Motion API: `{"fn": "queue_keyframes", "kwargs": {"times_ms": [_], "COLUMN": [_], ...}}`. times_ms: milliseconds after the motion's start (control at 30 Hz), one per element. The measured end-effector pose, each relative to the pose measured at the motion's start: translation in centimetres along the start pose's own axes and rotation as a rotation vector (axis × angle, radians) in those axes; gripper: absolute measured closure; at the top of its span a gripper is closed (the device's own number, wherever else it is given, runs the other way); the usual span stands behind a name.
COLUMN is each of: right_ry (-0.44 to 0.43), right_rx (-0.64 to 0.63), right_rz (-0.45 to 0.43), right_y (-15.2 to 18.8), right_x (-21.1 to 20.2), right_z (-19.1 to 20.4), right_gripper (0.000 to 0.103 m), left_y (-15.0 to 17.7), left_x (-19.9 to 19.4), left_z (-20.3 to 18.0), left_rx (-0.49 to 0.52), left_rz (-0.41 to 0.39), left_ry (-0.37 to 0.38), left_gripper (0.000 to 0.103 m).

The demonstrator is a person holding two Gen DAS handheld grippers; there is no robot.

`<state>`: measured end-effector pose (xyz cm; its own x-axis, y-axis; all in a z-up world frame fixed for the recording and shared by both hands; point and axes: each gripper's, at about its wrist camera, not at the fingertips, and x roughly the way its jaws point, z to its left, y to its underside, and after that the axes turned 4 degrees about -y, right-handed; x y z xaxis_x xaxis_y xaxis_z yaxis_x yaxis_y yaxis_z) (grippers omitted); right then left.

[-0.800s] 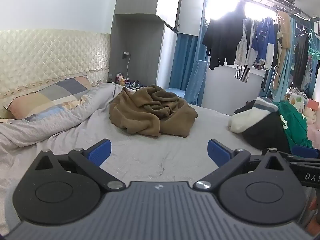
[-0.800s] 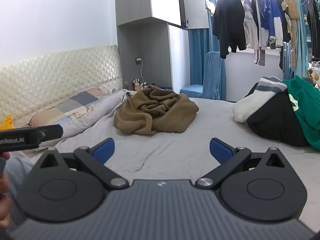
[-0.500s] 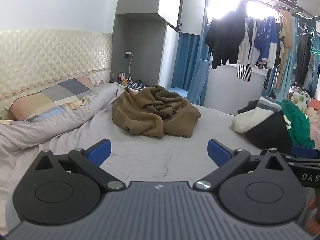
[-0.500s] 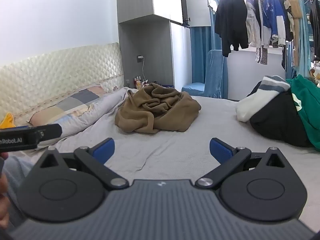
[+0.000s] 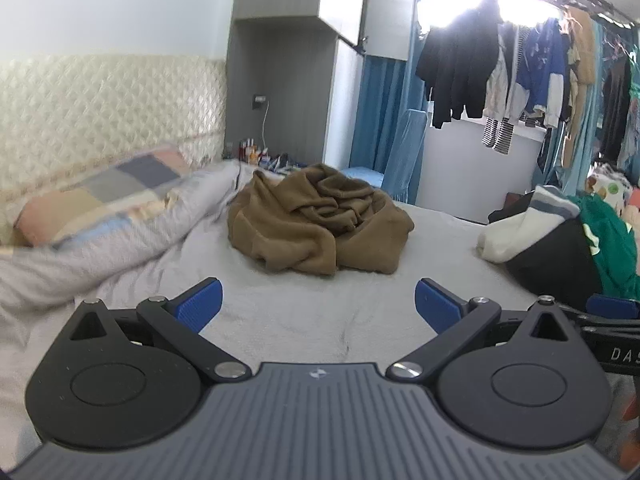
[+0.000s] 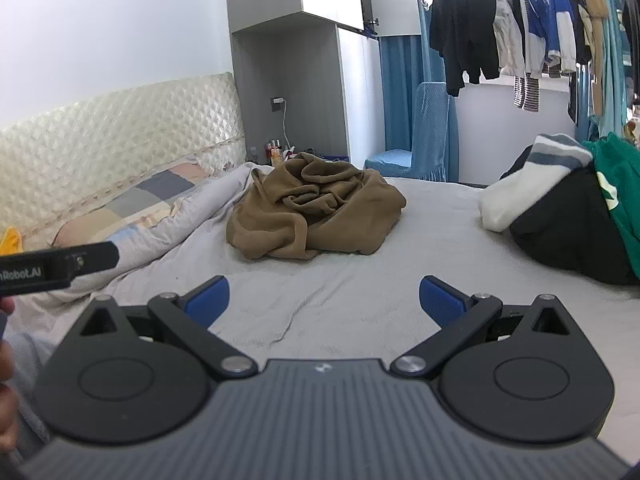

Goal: Fold large clothes
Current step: 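Move both open grippers toward the crumpled brown hoodie on the bed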

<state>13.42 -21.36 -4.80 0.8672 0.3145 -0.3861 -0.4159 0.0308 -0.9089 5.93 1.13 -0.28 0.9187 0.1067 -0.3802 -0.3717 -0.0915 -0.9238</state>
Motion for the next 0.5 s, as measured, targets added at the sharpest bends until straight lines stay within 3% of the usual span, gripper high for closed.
{"fn": "queue_keyframes", "kwargs": {"times_ms": [233,500], "right_ry": [0.024,0.035], "right_rx": [0.004,0.014], "right_rz": [0.030,0.077], "right_y": [-0.5,-0.4], "right_x": [2.2,5.4], "right_z": [-1.0,-1.9], "right_gripper": [0.000,0.000], "left_y": [-1.3,-0.7], "left_x": [2.5,7.5], "left_z": [-1.2,-1.4], "left_rx": [0.021,0.014], "left_rz": [-0.011,0.064], "left_ry": [0.015,0.025], "left_gripper": [0.000,0.000]}}
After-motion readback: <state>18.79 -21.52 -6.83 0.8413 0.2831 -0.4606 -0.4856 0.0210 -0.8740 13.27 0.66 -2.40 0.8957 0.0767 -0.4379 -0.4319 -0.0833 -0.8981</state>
